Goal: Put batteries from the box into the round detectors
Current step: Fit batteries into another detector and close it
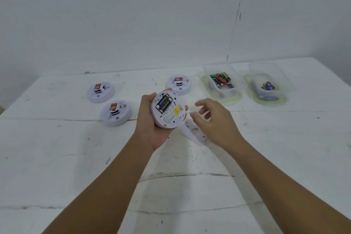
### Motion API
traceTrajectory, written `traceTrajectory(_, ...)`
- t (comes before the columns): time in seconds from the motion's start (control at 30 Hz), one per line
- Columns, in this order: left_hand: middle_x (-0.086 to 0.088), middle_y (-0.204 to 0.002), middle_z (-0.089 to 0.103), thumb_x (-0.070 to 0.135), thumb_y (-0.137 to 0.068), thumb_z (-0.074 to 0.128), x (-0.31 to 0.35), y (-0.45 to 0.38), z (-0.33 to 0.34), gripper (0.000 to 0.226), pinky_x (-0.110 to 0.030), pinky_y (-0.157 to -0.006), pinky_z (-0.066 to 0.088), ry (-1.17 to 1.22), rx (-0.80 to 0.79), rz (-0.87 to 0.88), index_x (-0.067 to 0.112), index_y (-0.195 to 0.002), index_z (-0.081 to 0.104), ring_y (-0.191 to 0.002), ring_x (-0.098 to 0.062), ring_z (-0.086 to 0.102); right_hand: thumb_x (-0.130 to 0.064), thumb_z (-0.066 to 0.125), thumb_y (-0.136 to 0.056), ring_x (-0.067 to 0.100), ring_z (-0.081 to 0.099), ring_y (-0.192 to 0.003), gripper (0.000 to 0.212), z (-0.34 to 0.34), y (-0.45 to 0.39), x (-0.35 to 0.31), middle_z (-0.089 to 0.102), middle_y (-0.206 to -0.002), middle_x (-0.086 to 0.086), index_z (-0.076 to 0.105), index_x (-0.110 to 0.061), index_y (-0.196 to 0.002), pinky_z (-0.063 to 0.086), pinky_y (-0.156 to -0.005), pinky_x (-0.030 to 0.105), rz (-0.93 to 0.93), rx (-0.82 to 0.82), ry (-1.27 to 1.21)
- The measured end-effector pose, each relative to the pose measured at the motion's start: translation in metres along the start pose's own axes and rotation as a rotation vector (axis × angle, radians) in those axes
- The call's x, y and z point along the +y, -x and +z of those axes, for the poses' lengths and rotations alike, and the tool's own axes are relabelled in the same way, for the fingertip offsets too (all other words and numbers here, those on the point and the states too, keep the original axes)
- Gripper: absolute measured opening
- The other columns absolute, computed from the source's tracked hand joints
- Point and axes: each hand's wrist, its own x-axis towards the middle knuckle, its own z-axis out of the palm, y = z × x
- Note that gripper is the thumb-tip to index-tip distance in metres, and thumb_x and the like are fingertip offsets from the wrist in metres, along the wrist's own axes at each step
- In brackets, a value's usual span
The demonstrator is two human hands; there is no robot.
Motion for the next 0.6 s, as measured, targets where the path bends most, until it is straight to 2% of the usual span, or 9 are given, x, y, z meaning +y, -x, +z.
traceTrajectory(0.1, -0.012, -0.119, 0.064, 0.037, -0.091, 0.053, -0.006, -0.004, 0.006, 0.036, -0.046, -0.114, 0.036, 0.005, -0.001, -0.031, 0.017, -0.113, 0.072, -0.11, -0.035, 0.061, -0.036, 0.074, -0.093, 0.008, 0.065, -0.088, 0.024, 0.0, 0.002, -0.009, 0.067, -0.094, -0.01, 0.065, -0.031, -0.115, 0.051, -0.077, 0.025, -0.062, 0.063, -0.194)
traceTrajectory(0.17, -0.012, -0.119, 0.064, 0.037, -0.091, 0.052, -0.01, -0.007, 0.009, 0.037, -0.044, -0.111, 0.04, -0.004, -0.005, -0.049, 0.017, -0.116, 0.071, -0.109, -0.031, 0.059, -0.032, 0.076, -0.092, 0.01, 0.066, -0.088, 0.022, 0.002, 0.004, -0.015, 0.069, -0.094, -0.01, 0.066, -0.031, -0.112, 0.052, -0.079, 0.025, -0.107, 0.075, -0.248)
traceTrajectory(0.23, -0.013, -0.113, 0.069, 0.036, -0.092, 0.05, -0.014, -0.009, 0.011, 0.038, -0.043, -0.099, 0.048, -0.014, -0.013, -0.053, 0.016, -0.118, 0.07, -0.104, -0.03, 0.066, -0.031, 0.078, -0.09, 0.01, 0.066, -0.088, 0.022, 0.005, 0.006, -0.018, 0.069, -0.095, -0.01, 0.069, -0.028, -0.11, 0.054, -0.082, 0.027, -0.13, 0.079, -0.258)
traceTrajectory(0.3, -0.013, -0.107, 0.071, 0.036, -0.093, 0.048, -0.018, -0.01, 0.012, 0.039, -0.042, -0.092, 0.05, -0.024, -0.023, -0.057, 0.014, -0.119, 0.068, -0.098, -0.029, 0.069, -0.031, 0.08, -0.088, 0.008, 0.066, -0.089, 0.023, 0.01, 0.008, -0.019, 0.069, -0.096, -0.011, 0.07, -0.027, -0.108, 0.054, -0.083, 0.027, -0.122, 0.081, -0.252)
traceTrajectory(0.47, -0.015, -0.105, 0.069, 0.04, -0.096, 0.048, -0.031, -0.01, 0.011, 0.04, -0.042, -0.087, 0.052, -0.038, 0.013, -0.057, 0.012, -0.113, 0.071, -0.099, -0.031, 0.064, -0.034, 0.085, -0.082, 0.008, 0.065, -0.087, 0.03, 0.014, 0.011, -0.019, 0.07, -0.098, -0.012, 0.071, -0.026, -0.108, 0.054, -0.08, 0.023, -0.066, 0.114, -0.258)
traceTrajectory(0.6, -0.014, -0.11, 0.067, 0.04, -0.092, 0.051, -0.035, -0.011, 0.01, 0.043, -0.039, -0.08, 0.055, -0.061, 0.045, -0.061, 0.014, -0.122, 0.068, -0.104, -0.031, 0.062, -0.035, 0.088, -0.08, 0.007, 0.067, -0.087, 0.034, 0.013, 0.01, -0.018, 0.071, -0.099, -0.012, 0.073, -0.026, -0.109, 0.054, -0.081, 0.022, -0.062, 0.091, -0.226)
